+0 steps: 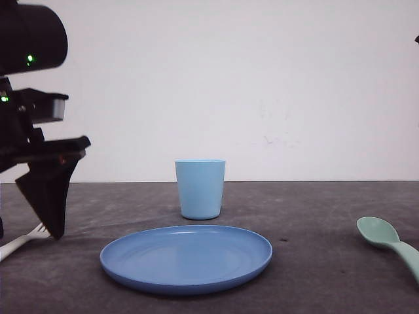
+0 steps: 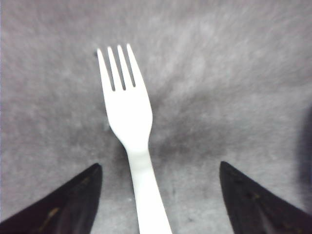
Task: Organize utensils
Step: 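Lower the left gripper onto the white fork and grasp it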
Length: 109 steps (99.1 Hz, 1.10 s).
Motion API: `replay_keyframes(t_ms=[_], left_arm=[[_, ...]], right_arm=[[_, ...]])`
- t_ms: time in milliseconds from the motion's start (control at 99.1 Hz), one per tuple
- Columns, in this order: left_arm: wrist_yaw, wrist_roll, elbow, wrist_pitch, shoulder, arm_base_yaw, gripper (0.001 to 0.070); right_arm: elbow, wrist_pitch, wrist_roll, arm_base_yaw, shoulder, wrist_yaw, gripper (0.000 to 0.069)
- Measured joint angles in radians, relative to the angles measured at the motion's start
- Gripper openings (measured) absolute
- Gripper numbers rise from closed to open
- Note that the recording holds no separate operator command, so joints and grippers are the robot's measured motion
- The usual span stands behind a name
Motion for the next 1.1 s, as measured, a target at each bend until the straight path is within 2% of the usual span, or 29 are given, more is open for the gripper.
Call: replay_keyframes(t_ms=[293, 434, 565, 717, 918, 1100], left_arm=[[-0.018, 0.000, 0.000, 0.027, 0.039, 0.000, 0.0423], [-0.049, 0.000, 0.000, 0.026, 0.044, 0.000, 0.0333], [-0.053, 0.000, 0.000, 0.027, 0.044, 0.000, 0.0292], [-0.052, 0.000, 0.000, 0.028, 0.044, -0.001, 0.0166], [-0.051, 0.000, 0.000, 0.029, 0.044, -0.002, 0.0081], [-0.049, -0.001, 0.000, 0.029, 0.044, -0.003, 0.0063]], right_arm=[[0.000, 0.000, 0.000, 0.000, 0.000, 0.004, 0.0642], [0.000, 0.000, 0.000, 0.000, 0.000, 0.004, 0.0642], [0.000, 0.000, 0.000, 0.000, 0.000, 0.004, 0.0642], [0.000, 0.000, 0.000, 0.000, 0.000, 0.004, 0.0642], [0.000, 0.000, 0.000, 0.000, 0.000, 0.004, 0.0642], [0.000, 0.000, 0.000, 0.000, 0.000, 0.004, 0.0642]])
